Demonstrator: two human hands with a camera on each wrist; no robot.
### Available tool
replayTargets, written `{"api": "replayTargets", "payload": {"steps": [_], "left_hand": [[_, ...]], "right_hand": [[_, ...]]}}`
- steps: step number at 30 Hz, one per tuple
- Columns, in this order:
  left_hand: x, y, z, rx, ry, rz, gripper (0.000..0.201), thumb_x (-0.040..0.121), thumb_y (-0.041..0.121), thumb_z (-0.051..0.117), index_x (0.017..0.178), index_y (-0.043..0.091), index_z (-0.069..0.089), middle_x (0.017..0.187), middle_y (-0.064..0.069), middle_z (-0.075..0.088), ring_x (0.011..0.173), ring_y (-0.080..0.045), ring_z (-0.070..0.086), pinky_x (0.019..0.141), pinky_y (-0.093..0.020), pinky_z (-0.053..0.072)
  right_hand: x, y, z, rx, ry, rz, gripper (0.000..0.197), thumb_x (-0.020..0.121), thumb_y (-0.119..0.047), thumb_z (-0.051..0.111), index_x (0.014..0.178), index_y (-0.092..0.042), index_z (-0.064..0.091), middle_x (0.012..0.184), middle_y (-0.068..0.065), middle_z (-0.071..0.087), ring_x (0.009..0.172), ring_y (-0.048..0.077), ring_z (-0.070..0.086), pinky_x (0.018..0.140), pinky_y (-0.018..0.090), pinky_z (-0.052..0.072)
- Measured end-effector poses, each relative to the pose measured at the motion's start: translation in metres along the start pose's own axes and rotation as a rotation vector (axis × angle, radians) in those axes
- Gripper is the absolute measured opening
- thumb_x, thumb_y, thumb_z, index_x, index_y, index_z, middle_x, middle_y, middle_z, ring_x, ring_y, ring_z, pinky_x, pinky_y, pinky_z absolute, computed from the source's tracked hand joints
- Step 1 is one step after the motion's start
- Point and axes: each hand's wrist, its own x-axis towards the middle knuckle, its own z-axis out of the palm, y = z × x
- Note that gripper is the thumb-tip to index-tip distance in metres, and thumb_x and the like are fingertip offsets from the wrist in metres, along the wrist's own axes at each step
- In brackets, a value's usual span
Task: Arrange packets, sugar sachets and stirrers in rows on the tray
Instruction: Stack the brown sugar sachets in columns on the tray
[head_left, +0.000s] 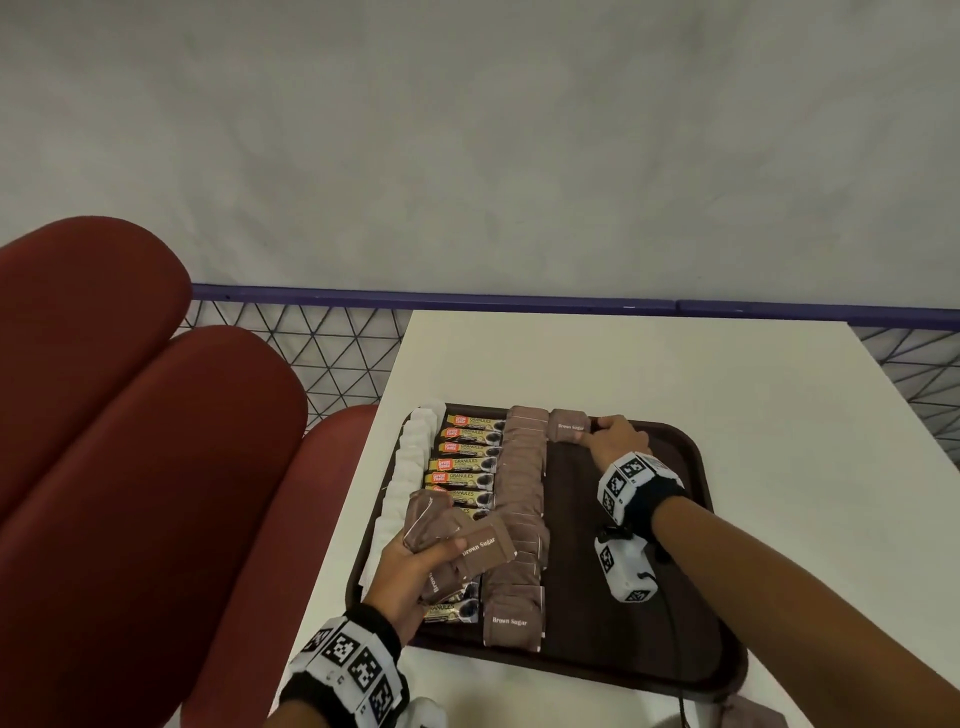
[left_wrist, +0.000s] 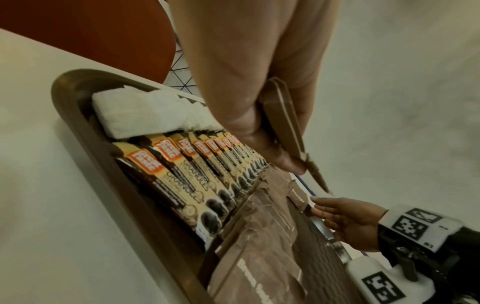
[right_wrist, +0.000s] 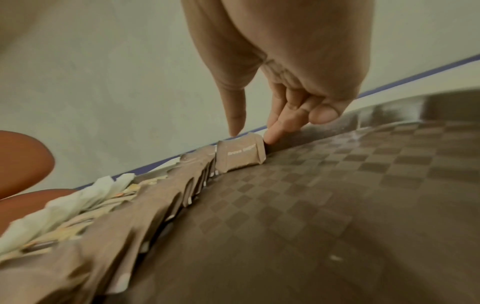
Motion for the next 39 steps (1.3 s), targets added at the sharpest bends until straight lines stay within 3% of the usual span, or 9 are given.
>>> {"api": "replayTargets", "payload": {"steps": [6, 8, 13, 17, 21, 27, 29, 32, 39], "left_hand": [[-0.003, -0.004, 0.014, -0.004, 0.034, 0.028, 0.041, 0.076, -0.006, 0.066, 0.116, 0.002, 0.06, 0.106, -0.021, 0.068, 0.086, -0.031, 0.067, 0.056, -0.027, 0.055], [-0.005, -0.003, 0.017, -0.006, 0.035, 0.03, 0.039, 0.077, -0.005, 0.066, 0.115, 0.003, 0.061, 0.103, -0.02, 0.069, 0.082, -0.029, 0.068, 0.055, -0.027, 0.054], [-0.009, -0.004, 0.021, -0.009, 0.061, 0.037, 0.035, 0.076, -0.004, 0.067, 0.11, 0.004, 0.064, 0.095, -0.015, 0.072, 0.08, -0.027, 0.07, 0.061, -0.029, 0.055], [-0.009, -0.007, 0.023, -0.017, 0.084, 0.041, 0.039, 0.075, -0.004, 0.068, 0.113, 0.0, 0.062, 0.104, -0.021, 0.069, 0.093, -0.036, 0.067, 0.072, -0.035, 0.056], [-0.012, -0.007, 0.028, -0.031, 0.082, 0.035, 0.036, 0.076, -0.002, 0.068, 0.111, 0.004, 0.062, 0.105, -0.021, 0.069, 0.091, -0.035, 0.067, 0.064, -0.033, 0.056], [-0.011, -0.006, 0.026, -0.077, 0.081, -0.017, 0.024, 0.083, 0.0, 0.063, 0.107, 0.004, 0.064, 0.1, -0.02, 0.071, 0.091, -0.034, 0.068, 0.072, -0.04, 0.058], [-0.011, -0.004, 0.024, -0.12, 0.057, -0.019, 0.021, 0.085, -0.002, 0.059, 0.106, 0.0, 0.063, 0.099, -0.023, 0.07, 0.087, -0.033, 0.069, 0.073, -0.04, 0.057], [-0.01, -0.002, 0.018, -0.119, 0.062, -0.024, 0.022, 0.086, -0.002, 0.057, 0.108, -0.002, 0.062, 0.099, -0.023, 0.069, 0.084, -0.028, 0.07, 0.075, -0.039, 0.057], [-0.004, 0.004, 0.005, -0.1, 0.086, -0.036, 0.027, 0.085, 0.0, 0.06, 0.111, 0.001, 0.062, 0.108, -0.018, 0.068, 0.095, -0.026, 0.067, 0.072, -0.034, 0.059]], "right_hand": [[-0.037, 0.017, -0.005, -0.023, -0.086, -0.249, 0.01, 0.085, -0.028, 0.062, 0.092, -0.024, 0.058, 0.097, 0.001, 0.063, 0.114, 0.027, 0.05, 0.1, 0.041, 0.041], [-0.051, 0.027, -0.006, -0.012, -0.164, -0.348, 0.012, 0.084, -0.023, 0.064, 0.078, -0.029, 0.055, 0.09, -0.002, 0.063, 0.106, 0.023, 0.056, 0.098, 0.041, 0.044], [-0.1, 0.034, -0.01, 0.06, -0.413, -0.492, 0.013, 0.091, -0.026, 0.055, 0.097, -0.016, 0.061, 0.097, -0.003, 0.062, 0.095, 0.012, 0.058, 0.086, 0.023, 0.044], [-0.124, 0.033, -0.005, 0.113, -0.565, -0.511, 0.019, 0.091, -0.034, 0.052, 0.103, -0.02, 0.057, 0.092, -0.007, 0.06, 0.084, 0.003, 0.055, 0.075, 0.015, 0.043], [-0.132, 0.034, 0.005, 0.135, -0.636, -0.5, 0.017, 0.086, -0.018, 0.062, 0.101, -0.016, 0.054, 0.079, -0.008, 0.054, 0.069, 0.0, 0.051, 0.062, 0.005, 0.042], [-0.124, 0.036, 0.006, 0.246, -0.559, -0.468, 0.016, 0.082, -0.003, 0.065, 0.075, -0.015, 0.056, 0.072, -0.003, 0.054, 0.068, 0.006, 0.05, 0.064, 0.006, 0.043], [-0.116, 0.037, 0.0, 0.251, -0.487, -0.441, 0.017, 0.081, -0.005, 0.066, 0.073, -0.018, 0.057, 0.077, -0.002, 0.06, 0.076, 0.012, 0.056, 0.077, 0.019, 0.046], [-0.093, 0.042, -0.01, 0.247, -0.269, -0.365, 0.012, 0.08, -0.008, 0.068, 0.076, -0.016, 0.061, 0.086, 0.005, 0.065, 0.086, 0.02, 0.059, 0.084, 0.034, 0.046], [-0.033, 0.028, -0.018, 0.222, 0.036, -0.166, 0.017, 0.079, -0.013, 0.07, 0.094, -0.006, 0.067, 0.096, 0.013, 0.067, 0.094, 0.027, 0.061, 0.086, 0.027, 0.042]]}}
